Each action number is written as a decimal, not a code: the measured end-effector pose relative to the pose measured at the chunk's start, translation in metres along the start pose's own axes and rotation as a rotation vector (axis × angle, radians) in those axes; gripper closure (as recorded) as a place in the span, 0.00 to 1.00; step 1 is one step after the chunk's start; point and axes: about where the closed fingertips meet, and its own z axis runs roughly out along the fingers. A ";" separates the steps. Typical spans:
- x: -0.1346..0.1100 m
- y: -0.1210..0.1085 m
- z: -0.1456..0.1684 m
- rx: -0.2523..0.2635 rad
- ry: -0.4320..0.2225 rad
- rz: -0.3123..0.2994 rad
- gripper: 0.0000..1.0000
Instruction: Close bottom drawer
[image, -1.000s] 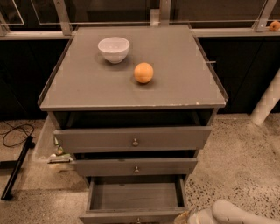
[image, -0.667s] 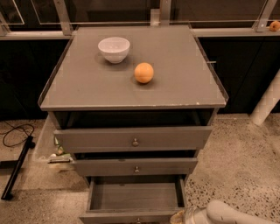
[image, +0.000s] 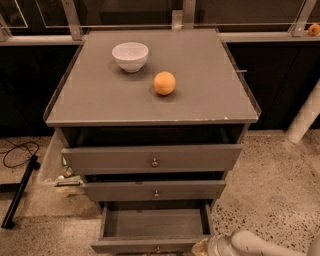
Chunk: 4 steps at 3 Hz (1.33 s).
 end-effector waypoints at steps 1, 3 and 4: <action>0.000 -0.001 0.000 0.001 0.000 0.000 0.82; 0.000 -0.001 0.000 0.001 0.000 0.000 0.36; 0.000 -0.001 0.001 0.001 0.000 -0.001 0.12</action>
Offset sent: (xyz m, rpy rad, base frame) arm 0.0005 -0.0002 -0.0005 -0.0003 -0.0009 -0.0010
